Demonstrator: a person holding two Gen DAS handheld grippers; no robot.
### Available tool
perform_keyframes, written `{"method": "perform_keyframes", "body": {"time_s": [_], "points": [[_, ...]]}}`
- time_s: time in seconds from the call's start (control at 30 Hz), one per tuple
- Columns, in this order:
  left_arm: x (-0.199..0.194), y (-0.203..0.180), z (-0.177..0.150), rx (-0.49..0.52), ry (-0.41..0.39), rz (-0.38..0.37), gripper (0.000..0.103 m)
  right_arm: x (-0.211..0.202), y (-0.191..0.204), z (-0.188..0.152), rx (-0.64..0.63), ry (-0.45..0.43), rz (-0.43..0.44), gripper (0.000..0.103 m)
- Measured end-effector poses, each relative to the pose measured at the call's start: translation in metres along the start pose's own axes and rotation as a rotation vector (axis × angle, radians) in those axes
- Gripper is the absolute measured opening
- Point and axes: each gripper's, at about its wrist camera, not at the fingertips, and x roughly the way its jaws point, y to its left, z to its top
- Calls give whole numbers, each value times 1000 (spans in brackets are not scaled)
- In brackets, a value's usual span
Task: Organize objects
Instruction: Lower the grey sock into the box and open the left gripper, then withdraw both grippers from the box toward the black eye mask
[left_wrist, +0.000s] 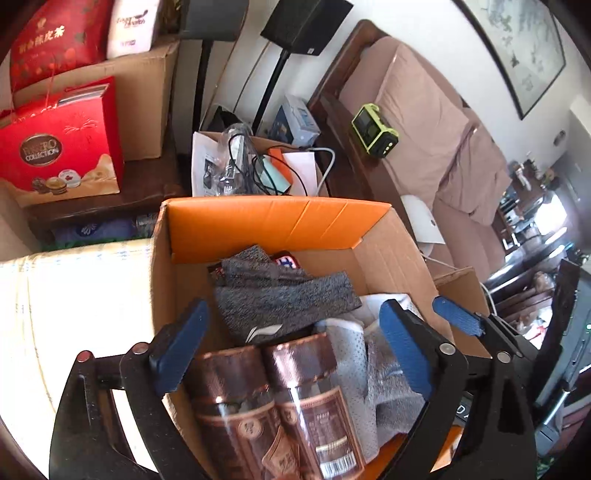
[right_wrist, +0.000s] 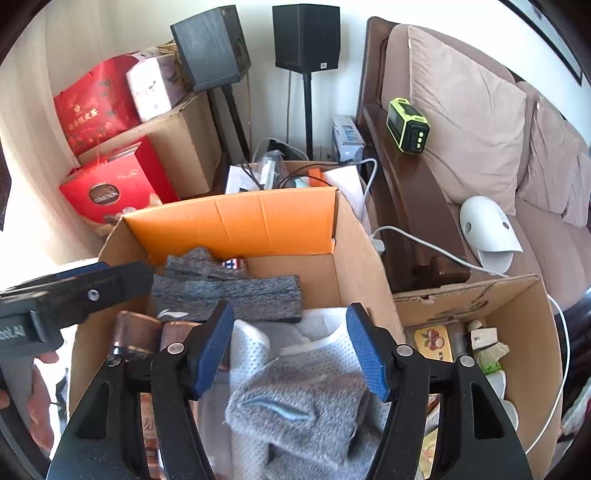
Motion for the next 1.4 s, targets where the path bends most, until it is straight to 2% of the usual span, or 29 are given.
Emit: {"method": "perform_keyframes", "body": {"time_s": [0.27, 0.4, 0.5, 0.73, 1.07, 1.4], "points": [[-42, 16, -19, 39, -11, 2, 97, -26, 16, -13, 10, -6, 56, 67], [-66, 16, -35, 107, -55, 92, 97, -38, 28, -19, -1, -18, 70, 75], [-85, 19, -45, 122, -81, 114, 97, -46, 38, -25, -7, -19, 85, 77], [-125, 32, -66, 129, -130, 141, 97, -70, 62, -39, -29, -36, 116, 83], [-166, 74, -115, 98, -161, 197, 97, -101, 106, -77, -101, -54, 170, 83], [-192, 114, -153, 48, -177, 253, 97, -112, 149, -112, -158, -62, 207, 83]]}}
